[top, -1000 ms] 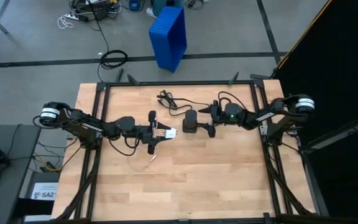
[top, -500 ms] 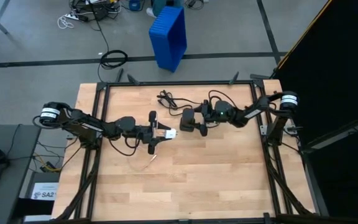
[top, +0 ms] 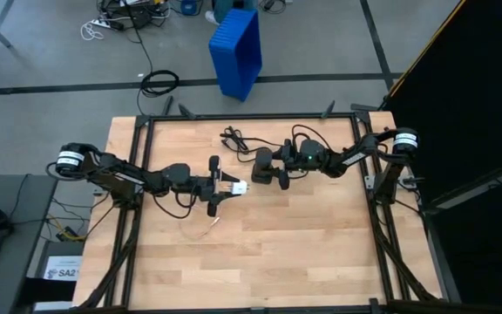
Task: Insert USB
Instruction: Insert the white charger adapter into the black outlet
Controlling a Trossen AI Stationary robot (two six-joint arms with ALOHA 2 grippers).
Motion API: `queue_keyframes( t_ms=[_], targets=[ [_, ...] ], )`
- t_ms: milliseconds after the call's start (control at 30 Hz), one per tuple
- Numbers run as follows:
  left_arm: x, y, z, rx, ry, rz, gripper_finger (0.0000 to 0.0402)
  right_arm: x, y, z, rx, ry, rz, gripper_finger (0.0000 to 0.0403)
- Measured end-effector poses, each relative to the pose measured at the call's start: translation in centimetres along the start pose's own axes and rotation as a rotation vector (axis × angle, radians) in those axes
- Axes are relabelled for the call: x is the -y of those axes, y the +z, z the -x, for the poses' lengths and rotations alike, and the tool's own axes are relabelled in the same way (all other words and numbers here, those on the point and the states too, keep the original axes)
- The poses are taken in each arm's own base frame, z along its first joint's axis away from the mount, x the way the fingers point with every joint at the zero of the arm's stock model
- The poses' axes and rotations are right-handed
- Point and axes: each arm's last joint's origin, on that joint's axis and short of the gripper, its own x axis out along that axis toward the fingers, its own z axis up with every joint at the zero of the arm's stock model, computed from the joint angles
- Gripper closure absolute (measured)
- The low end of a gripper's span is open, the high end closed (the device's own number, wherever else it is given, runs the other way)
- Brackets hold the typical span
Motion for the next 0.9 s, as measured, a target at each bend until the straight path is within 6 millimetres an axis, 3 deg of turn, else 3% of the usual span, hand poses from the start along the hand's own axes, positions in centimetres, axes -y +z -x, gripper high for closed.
queue_keyframes(
  t_ms=[200,400,900],
  targets=[
    [0.1,-0.1,0.0,-0.013,0.002,-0.034,0.0234,-0.2,0.0,0.0,-0.001,0.054,-0.047,0.0181],
    [0.4,0.2,0.0,-0.002,-0.014,-0.072,0.0234,-1.2,0.6,0.2,0.01,0.332,-0.219,0.0181],
    [1.1,1.9,0.0,0.076,0.036,-0.18,0.0234,-5.5,2.0,0.3,0.113,0.589,-0.232,0.0181]
  ],
)
